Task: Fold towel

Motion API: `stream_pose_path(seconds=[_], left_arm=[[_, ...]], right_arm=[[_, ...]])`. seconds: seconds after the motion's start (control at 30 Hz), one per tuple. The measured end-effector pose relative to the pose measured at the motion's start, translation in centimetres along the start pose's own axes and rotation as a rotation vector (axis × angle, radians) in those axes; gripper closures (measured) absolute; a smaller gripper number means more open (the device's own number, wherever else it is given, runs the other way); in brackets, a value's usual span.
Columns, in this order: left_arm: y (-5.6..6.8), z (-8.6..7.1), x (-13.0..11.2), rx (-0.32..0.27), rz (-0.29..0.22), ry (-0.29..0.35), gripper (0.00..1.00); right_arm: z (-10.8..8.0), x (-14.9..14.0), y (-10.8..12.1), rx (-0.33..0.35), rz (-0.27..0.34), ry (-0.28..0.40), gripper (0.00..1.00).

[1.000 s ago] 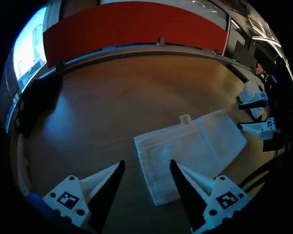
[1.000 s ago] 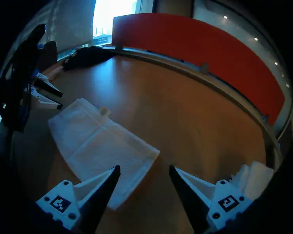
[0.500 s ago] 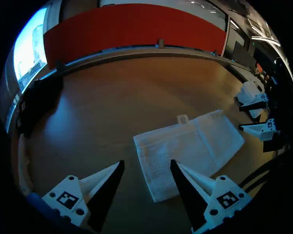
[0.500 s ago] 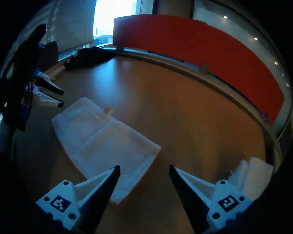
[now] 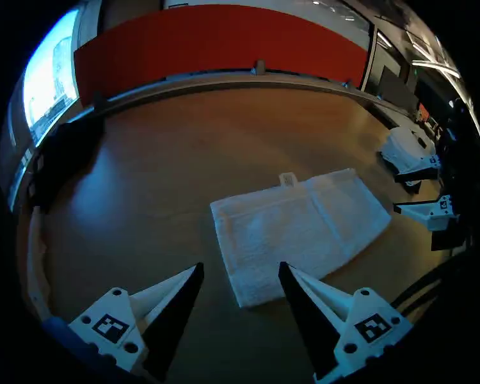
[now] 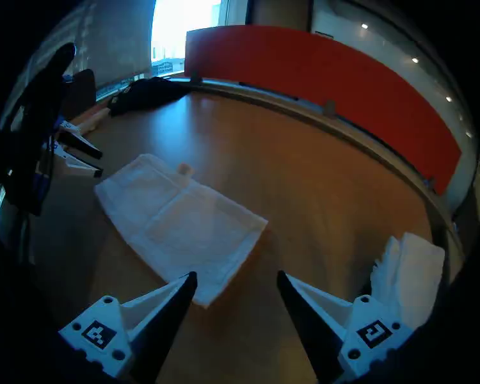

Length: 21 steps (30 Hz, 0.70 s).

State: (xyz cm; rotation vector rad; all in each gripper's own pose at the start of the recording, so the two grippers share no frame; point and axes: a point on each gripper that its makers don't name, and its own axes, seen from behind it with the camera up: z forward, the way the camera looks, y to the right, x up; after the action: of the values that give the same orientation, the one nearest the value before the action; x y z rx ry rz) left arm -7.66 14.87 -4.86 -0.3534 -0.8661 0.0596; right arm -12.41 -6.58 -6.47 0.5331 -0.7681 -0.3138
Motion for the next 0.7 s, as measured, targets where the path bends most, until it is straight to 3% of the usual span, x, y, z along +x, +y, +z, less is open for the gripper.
stream_pose_path(seconds=[0.3, 0.7], left_arm=[[0.0, -0.6, -0.7, 0.011, -0.011, 0.005, 0.14], [-1.2, -2.1, -1.8, 0.050, -0.053, 0.014, 0.14]], right_arm=[[-0.5, -0.5, -0.1, -0.001, -0.016, 0.000, 0.04], [-0.4, -0.2, -0.7, 0.024, -0.041, 0.002, 0.04]])
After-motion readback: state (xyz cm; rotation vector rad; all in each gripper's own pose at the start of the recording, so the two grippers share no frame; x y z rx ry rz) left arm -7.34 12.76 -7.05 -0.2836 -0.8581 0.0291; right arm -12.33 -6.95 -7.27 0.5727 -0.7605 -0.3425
